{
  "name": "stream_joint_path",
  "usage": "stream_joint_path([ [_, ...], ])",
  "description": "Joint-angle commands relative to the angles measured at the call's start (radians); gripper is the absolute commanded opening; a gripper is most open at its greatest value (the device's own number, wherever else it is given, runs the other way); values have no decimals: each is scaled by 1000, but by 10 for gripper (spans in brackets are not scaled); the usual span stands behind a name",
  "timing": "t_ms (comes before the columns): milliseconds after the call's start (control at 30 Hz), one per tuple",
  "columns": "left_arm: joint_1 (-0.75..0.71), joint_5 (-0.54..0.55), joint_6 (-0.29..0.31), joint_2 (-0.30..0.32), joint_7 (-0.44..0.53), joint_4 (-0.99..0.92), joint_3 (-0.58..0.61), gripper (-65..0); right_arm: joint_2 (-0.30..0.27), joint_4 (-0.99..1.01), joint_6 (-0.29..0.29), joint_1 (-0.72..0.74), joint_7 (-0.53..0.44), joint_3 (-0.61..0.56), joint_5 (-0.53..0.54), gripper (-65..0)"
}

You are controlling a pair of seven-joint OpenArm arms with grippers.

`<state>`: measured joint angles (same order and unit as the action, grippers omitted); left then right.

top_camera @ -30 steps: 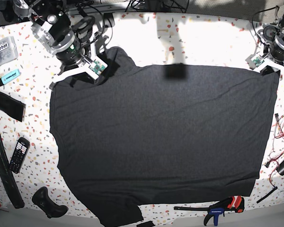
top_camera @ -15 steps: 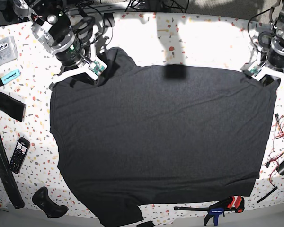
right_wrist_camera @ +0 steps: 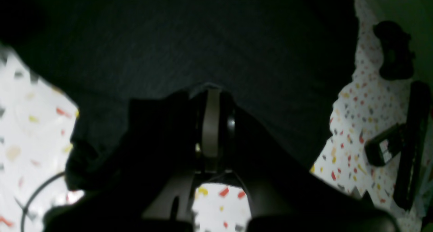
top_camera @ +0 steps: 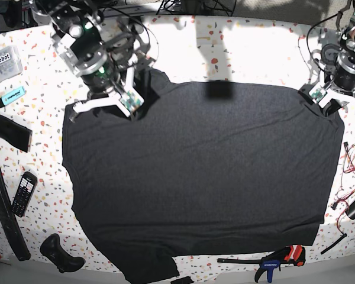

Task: Fold the T-shirt properly
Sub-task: 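Lift the shoulder edge and pull it toward the hem with both grippers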

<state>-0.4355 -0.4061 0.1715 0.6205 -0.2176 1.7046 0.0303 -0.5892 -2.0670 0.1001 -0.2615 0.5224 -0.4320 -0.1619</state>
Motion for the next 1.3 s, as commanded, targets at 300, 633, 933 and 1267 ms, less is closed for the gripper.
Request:
stream_joint_path([
  [300,141,153,-18,20,9,15,-9,-650,57,-19,-12,40,-3,111,-20,-650],
  [633,216,286,14,20,32,-56,-9,-650,76,-19,-11,40,3,219,-17,-650],
  [933,309,366,74,-11,62,-160,-9,-650,115,-18,-11,66,10,223,-17,-650],
  [1267,415,363,76,-111,61,-294,-9,-650,108,34,-11,142,24,223,-17,-650],
])
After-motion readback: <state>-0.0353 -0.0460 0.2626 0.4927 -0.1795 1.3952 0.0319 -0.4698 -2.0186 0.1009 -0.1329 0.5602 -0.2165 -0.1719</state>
